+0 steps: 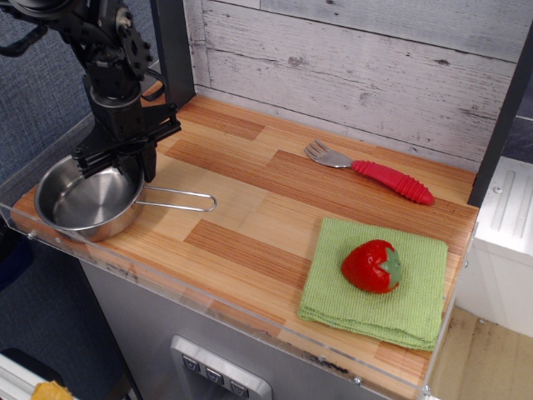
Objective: Place the pot to the left of the red fork
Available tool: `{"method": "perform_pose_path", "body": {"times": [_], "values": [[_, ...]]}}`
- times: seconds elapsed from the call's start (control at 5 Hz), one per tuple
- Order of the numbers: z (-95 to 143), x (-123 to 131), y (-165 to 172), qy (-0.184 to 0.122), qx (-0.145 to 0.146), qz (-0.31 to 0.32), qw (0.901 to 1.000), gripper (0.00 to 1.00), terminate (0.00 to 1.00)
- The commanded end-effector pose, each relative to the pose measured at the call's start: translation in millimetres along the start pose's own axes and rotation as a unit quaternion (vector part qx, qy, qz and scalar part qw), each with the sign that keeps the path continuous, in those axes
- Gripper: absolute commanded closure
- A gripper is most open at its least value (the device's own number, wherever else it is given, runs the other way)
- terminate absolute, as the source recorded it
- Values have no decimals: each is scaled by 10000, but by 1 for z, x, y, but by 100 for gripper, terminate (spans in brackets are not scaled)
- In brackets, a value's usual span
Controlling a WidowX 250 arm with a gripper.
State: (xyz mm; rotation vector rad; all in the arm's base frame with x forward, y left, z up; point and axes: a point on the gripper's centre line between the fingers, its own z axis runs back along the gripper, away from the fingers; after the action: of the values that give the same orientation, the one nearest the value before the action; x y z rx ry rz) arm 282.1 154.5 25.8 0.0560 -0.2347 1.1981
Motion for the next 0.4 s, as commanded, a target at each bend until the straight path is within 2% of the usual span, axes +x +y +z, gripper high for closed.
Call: {"method": "perform_pose_path", "body": {"times": [0.0,0.2], "values": [[36,22,-18,-194,-371,210,9989,100,0],[53,30,-46,-261,-682,178,9972,100,0]]}}
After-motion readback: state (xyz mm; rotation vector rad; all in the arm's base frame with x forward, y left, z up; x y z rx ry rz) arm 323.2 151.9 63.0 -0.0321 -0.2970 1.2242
